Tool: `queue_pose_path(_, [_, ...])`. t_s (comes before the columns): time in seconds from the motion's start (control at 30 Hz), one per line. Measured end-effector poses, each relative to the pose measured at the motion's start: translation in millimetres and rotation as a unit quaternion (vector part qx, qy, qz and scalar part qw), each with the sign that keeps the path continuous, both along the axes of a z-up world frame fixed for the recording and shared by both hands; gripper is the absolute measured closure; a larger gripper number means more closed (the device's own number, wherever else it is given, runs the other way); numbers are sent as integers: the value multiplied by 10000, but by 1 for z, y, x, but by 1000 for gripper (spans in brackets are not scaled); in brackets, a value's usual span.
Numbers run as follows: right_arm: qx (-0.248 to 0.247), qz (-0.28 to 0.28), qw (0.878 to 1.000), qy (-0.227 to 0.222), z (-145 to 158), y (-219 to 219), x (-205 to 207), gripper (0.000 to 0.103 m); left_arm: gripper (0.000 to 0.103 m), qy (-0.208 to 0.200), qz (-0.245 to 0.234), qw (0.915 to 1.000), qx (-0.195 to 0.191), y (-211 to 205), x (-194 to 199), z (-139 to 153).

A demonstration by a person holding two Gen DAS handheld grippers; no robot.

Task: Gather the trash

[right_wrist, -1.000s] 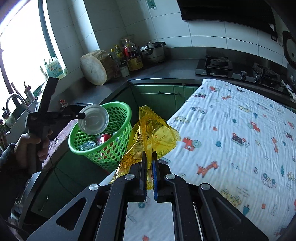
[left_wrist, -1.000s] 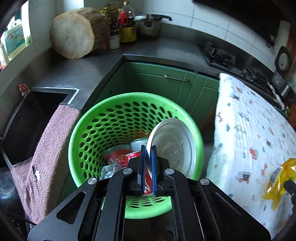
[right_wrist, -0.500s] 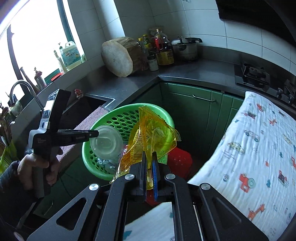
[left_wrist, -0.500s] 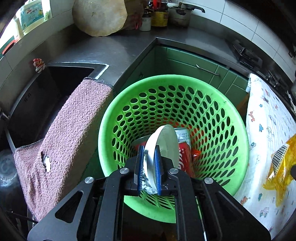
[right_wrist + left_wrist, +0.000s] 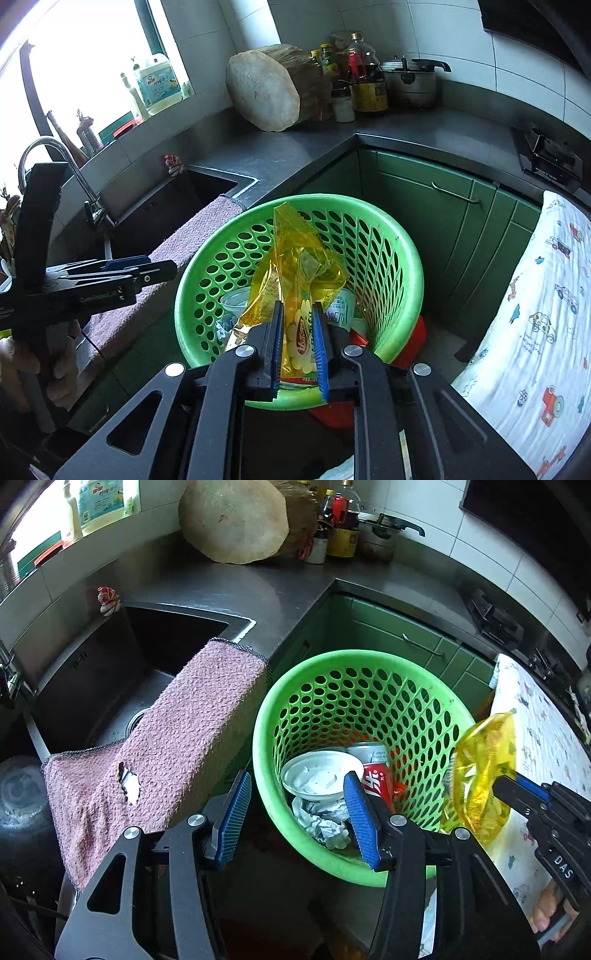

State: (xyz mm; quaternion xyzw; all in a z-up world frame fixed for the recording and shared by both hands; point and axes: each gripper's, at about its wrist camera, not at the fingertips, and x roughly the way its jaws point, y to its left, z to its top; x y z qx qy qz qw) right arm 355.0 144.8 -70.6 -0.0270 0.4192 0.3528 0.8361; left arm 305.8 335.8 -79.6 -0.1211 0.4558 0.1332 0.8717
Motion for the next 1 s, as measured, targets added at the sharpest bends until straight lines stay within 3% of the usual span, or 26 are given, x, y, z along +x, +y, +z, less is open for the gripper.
queue_pose_path(0.1, [73,-16,10000,-17,0,-1,-3,69,41,-55,66,10000,36,1,-7,6])
queue_pose_path(0.47, [145,-73,9999,-30,18,-28,-33,56,26,-201,-132,9995,205,-20,-27,28])
queue_pose_path(1.0, [-343,-238,9980,-485,52,-104,-118,31,8,-613,-479,9958,480,-93,-84,71])
